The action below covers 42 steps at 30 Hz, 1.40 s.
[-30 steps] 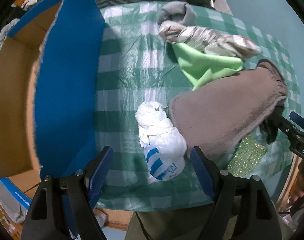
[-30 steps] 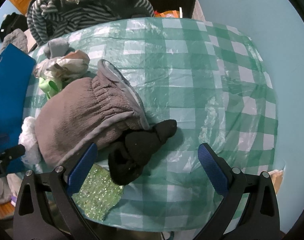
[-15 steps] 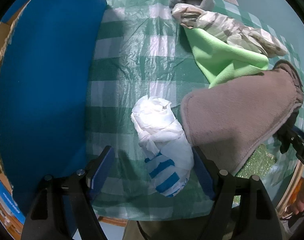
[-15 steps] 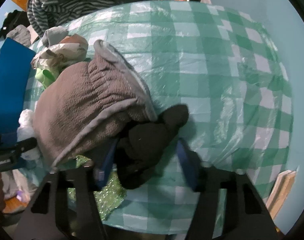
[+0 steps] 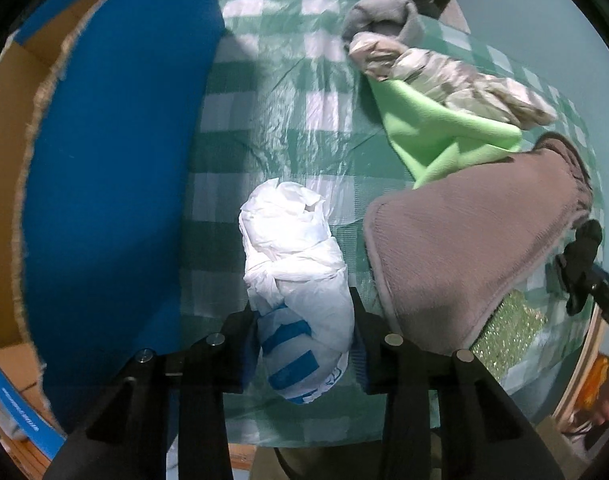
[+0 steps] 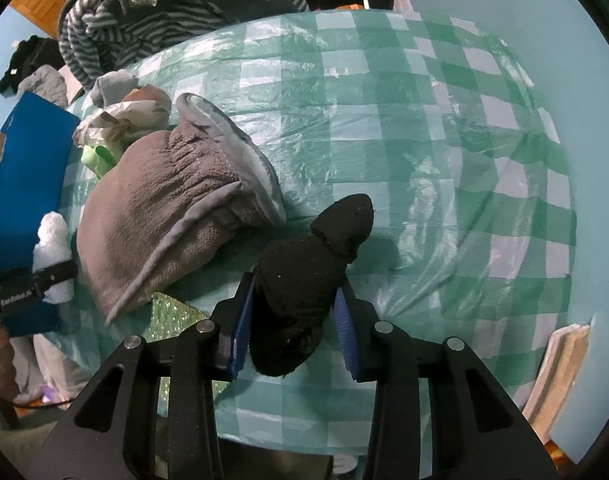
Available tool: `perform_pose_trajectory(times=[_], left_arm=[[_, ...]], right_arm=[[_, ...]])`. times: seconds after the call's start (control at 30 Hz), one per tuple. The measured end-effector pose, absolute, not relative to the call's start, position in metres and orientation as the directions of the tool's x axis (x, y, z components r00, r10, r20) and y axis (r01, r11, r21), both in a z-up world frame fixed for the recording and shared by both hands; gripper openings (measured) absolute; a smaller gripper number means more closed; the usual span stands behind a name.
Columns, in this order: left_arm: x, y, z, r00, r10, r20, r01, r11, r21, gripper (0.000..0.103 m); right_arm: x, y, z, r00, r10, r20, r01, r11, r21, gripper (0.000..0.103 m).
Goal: Organize soft objects
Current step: 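Lift the white sock with the left tool while the right tool lifts the black sock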
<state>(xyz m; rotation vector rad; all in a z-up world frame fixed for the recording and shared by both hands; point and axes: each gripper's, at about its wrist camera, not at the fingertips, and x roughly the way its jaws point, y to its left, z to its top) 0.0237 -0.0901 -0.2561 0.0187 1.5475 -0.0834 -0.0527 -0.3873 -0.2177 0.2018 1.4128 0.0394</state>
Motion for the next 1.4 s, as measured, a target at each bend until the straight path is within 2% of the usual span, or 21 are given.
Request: perform_pose_trajectory(times=[0.43,0.6,1.0,1.4], left_arm=[[0.021,-0.095,-0.195,0.144,-0.092,-0.985,0.133,0.988,-0.073,0.038],[0.0,-0.093,-0.155,0.194,-0.11,-0.975,0.131,0.988,-0.085,0.038],[-0.005,-0.059,-0.104,0.26,-0.132,-0.957,0.052,0.991,-0.123,0.037],[-0.011,-0.015,-0.088,0.292,-0.104,-0.951,-0.026,0.993,-0.116,0.037]], right_arm=[[-0.044,-0.363,-0.163,0.259,0.165,-0.952,0.004,0.985,0.172,0.036],[-0.036,-0.352,-0.137,0.303,0.183,-0.935,-0.023,0.982,0.185,0.036],[-0.018,-0.312,-0.097,0.347,0.234,-0.908,-0.104,0.972,0.211,0.036],[0.002,-0.259,-0.067,0.375,0.29,-0.88,-0.217,0.951,0.221,0.036]])
